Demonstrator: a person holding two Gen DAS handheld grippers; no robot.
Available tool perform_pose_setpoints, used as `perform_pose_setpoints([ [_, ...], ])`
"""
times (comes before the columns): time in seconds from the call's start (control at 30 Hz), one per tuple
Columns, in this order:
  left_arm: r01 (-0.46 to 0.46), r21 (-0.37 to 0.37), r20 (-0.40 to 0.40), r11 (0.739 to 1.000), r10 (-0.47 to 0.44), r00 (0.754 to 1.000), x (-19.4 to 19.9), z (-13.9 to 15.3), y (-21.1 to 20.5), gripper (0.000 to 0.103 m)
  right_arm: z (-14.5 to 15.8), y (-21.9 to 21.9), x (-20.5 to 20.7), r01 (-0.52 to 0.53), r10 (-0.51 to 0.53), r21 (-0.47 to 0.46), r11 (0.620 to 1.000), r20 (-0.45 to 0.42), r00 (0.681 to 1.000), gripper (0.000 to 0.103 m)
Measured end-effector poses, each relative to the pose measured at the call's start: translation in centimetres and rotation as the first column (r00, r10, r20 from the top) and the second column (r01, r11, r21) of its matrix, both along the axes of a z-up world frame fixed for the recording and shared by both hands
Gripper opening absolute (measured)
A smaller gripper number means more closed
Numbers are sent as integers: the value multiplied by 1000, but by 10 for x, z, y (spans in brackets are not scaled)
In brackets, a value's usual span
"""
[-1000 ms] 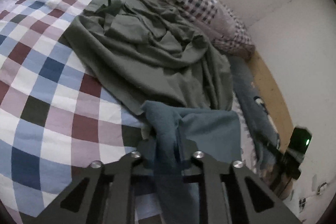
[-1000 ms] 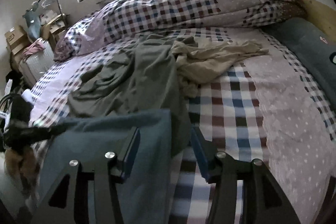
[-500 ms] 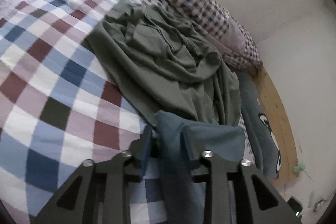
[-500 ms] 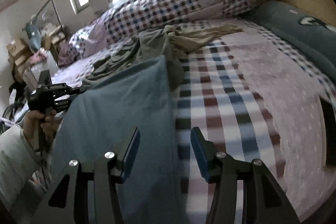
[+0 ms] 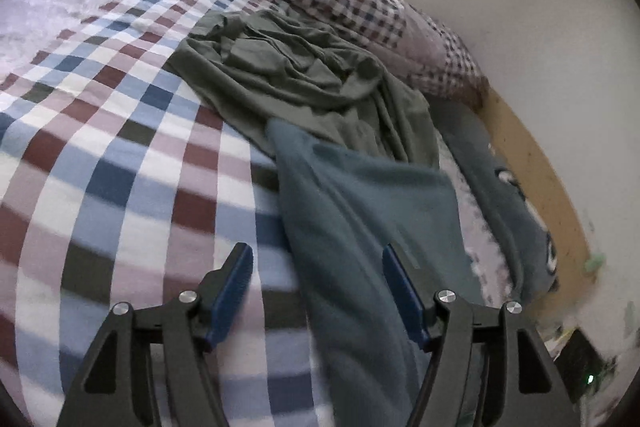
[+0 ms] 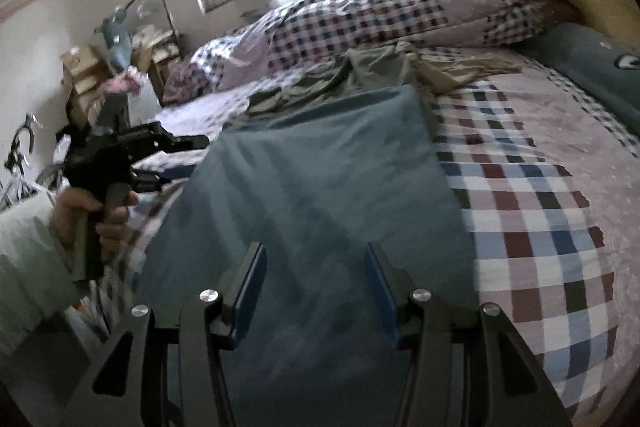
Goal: Fold clothes
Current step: 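Lay the teal shirt flat on the bed and open both grippers, then grasp the teal shirt edge with the left gripper while the right gripper grasps beside it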
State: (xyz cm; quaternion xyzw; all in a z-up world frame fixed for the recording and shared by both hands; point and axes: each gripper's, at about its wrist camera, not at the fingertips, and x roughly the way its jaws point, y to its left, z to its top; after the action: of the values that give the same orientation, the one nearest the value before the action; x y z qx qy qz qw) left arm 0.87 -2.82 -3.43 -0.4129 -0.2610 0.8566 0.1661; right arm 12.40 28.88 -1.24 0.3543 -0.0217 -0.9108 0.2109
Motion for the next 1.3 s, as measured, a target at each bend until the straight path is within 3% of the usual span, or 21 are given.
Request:
perform_pose_setpoints([
  [0.1,-1,-84,-32,996,-1,999,23,5,14,71,-19,-9,-5,17,-24,102,995,69,997,52],
  [0.23,14,-160,-52,987,-23,998,49,8,32,71,-23,-20,0,33,-41,172,985,44,998,52],
  [0.43,33,-202,-54,979,-45,998,85,2,47,72,-21,-21,8,82,-92,181,980,46,995,53],
  [0.67,66,-157,-37,985,-72,997,123,-3,49,73,-9,-27,27,116,-123,154,981,37,992,53],
  [0.9,93,-105,-13,990,-95,995,142,-6,48,74,11,-37,44,105,-103,79,991,-30,994,54],
  [1.2,88,52,33,995,-90,995,117,-2,22,74,30,-50,39,137,-137,-9,991,-33,990,55],
  [1.3,63,59,3,996,-63,998,99,6,12,74,37,-56,40,145,-147,-45,988,-55,988,55],
])
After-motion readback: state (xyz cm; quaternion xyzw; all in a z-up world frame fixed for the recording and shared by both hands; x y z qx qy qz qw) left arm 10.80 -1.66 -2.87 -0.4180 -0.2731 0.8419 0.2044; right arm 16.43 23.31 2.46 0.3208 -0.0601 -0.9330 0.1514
